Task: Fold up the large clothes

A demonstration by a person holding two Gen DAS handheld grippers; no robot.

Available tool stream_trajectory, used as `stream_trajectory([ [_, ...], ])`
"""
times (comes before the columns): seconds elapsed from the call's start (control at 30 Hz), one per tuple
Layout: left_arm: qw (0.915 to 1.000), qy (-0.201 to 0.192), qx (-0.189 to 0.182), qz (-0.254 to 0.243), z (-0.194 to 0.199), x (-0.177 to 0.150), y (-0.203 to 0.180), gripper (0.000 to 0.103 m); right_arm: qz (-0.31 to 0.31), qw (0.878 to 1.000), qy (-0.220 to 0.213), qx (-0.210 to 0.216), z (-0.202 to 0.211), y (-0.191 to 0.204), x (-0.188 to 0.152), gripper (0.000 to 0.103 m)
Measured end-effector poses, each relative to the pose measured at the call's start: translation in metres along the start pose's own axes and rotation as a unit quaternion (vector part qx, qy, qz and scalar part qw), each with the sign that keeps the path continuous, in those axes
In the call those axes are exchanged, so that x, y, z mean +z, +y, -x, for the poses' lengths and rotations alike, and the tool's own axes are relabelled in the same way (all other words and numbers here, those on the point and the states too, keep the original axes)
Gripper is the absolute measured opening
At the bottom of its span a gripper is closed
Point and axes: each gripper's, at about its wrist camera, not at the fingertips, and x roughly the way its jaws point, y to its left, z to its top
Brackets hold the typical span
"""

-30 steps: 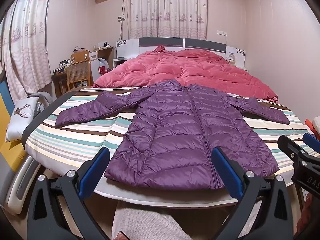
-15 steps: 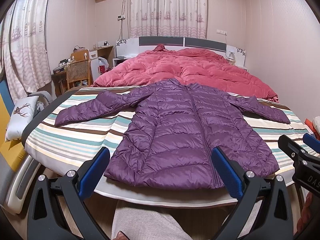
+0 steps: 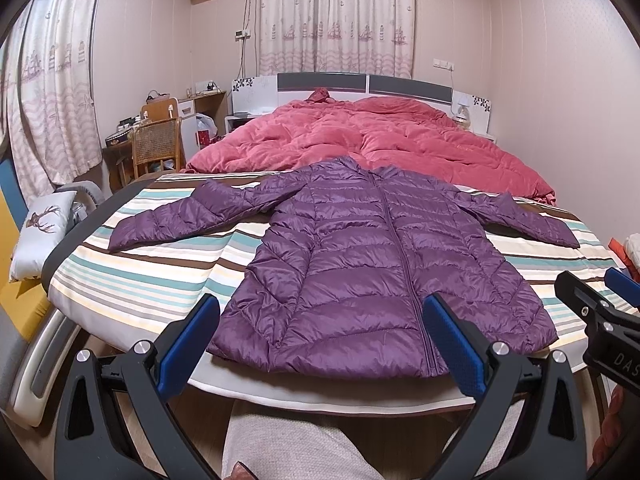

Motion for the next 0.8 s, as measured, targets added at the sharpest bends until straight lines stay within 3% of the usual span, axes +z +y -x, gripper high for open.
stream_trajectory([
  [0.8, 1.0, 0.007, 0.004, -0.004, -0.0021, -0.0019, 0.001, 0.101, 0.0, 1.0, 0.008, 0.0, -0.0013, 0.0018, -0.0018, 0.1],
])
